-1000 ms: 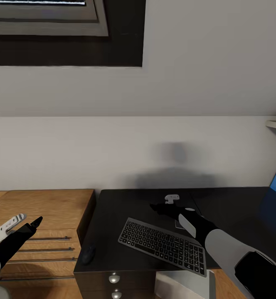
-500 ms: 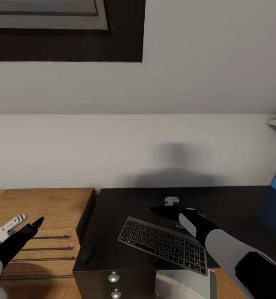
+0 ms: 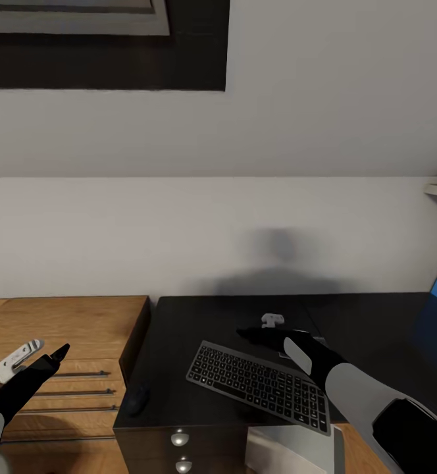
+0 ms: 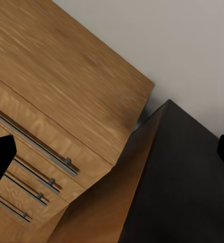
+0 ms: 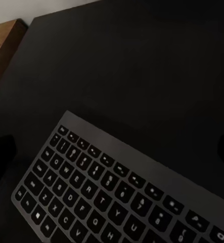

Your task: In the bedroom, organize the workspace by keeping the computer under the desk, ensuring the monitor is on the desk, placing the keyboard on the desk next to the monitor, placing the mouse on the desk next to the keyboard, moving the folder from the swivel chair onto the desk next to the mouse, stacking the notebook on top of the folder with the pen on top of the notebook, and positioning the swivel chair next to the desk.

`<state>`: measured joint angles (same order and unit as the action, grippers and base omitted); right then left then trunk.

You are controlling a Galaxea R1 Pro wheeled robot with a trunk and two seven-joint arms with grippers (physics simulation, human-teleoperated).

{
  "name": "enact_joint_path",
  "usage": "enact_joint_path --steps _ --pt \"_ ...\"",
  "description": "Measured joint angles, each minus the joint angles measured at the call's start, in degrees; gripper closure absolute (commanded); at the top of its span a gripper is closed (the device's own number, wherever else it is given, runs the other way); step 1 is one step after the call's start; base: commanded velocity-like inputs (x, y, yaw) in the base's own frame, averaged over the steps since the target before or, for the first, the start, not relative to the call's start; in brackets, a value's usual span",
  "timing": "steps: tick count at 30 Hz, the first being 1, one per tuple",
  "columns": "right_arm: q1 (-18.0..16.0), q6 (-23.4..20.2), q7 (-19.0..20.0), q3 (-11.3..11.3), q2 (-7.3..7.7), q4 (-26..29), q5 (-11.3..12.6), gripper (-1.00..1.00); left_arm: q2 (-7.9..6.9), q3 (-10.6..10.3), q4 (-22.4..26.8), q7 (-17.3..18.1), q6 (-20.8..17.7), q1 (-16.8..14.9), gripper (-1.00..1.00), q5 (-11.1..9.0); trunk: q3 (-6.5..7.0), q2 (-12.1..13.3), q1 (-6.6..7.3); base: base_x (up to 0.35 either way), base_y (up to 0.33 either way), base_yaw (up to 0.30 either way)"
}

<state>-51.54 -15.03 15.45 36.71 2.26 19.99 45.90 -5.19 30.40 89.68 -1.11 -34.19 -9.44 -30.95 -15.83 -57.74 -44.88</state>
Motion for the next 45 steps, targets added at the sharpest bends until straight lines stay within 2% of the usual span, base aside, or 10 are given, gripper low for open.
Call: enact_joint_path --steps 15,25,45 --pt "-0.02 -2.30 0.01 -0.09 0.06 -0.02 0.08 -1.00 0.04 -0.05 0.00 0.00 0.00 0.00 -1.00 0.01 -2.70 -6.02 -3.30 0.000 0.000 0.000" --pt "-0.01 -2.42 -0.52 -0.16 -0.02 -1.81 0.08 -1.00 0.02 -0.02 -0.01 0.00 0.01 0.00 -1.00 0.04 -4.50 -10.04 -5.50 0.000 0.000 0.000" --pt "-0.04 -2.43 -2.23 -0.16 -0.11 -2.05 0.11 -1.00 0.16 0.03 -0.09 -0.02 0.06 0.00 -1.00 0.10 -8.09 -18.06 -9.89 0.000 0.000 0.000"
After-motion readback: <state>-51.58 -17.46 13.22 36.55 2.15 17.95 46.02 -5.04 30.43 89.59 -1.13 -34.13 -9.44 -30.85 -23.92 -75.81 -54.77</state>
